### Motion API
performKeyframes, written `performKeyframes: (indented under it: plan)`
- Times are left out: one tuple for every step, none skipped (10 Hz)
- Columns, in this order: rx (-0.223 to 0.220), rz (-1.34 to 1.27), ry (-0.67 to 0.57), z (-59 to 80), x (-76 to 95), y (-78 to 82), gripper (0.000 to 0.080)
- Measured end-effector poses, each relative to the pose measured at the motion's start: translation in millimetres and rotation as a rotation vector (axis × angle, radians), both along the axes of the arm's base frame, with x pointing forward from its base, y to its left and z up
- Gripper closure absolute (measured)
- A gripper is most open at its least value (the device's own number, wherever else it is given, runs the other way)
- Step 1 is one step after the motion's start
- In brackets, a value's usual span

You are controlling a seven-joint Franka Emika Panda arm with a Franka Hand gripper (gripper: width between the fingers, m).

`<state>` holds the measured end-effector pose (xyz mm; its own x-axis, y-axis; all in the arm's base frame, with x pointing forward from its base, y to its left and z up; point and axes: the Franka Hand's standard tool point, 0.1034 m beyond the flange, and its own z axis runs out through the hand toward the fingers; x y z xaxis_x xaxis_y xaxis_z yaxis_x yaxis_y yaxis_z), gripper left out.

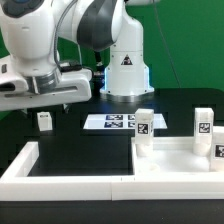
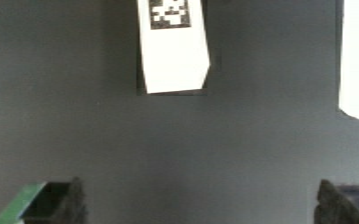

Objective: Assemble square table

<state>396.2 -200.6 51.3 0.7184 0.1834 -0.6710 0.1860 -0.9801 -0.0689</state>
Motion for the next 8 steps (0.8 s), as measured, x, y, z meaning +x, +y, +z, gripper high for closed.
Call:
performKeyframes:
  plan:
    - [0.001, 0.017, 0.091, -1.6, -10.9, -4.5, 0.0151]
    - [-0.002, 0.032, 0.168, -2.0, -24.3, -13.5, 0.0151]
    - [-0.001, 0.031, 0.178, -1.9, -27.0, -17.4, 0.0151]
    - [-0.001, 0.032, 0.176, -2.3, -26.1, -16.5, 0.0151]
    - [0.0, 0.032, 0.176, -2.4, -26.3, -16.6, 0.0151]
    - [0.0, 0.032, 0.177, -2.5, -26.7, -16.7, 0.0151]
    - [-0.001, 0.033, 0.176, -5.5, -29.9, -17.1, 0.0151]
    - [-0.005, 0.034, 0.176, -17.2, -42.7, -17.6, 0.0151]
